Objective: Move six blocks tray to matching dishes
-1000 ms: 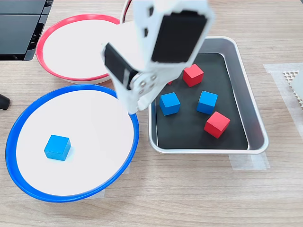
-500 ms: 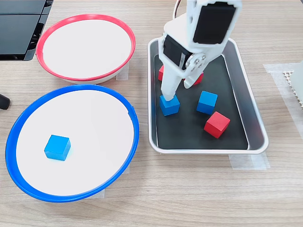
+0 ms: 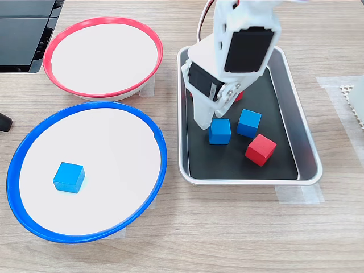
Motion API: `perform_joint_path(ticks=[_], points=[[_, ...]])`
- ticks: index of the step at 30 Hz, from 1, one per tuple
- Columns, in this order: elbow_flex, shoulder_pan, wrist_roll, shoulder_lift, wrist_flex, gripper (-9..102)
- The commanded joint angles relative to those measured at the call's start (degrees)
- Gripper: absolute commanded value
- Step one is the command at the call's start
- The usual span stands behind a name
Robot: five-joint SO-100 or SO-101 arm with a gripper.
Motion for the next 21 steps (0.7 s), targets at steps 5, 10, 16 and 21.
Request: perform_joint_path(ticks=[5,10,16,21], points=[[0.09,-1.14,-0.97,0.0,-0.26,16],[0.0,-1.93,-3.08,0.09,0.35,19],[3.08,-2.46,-13.54,0.0,0.35,19],[4.66,-2.72,-18.81,0.0,-1.14,14]])
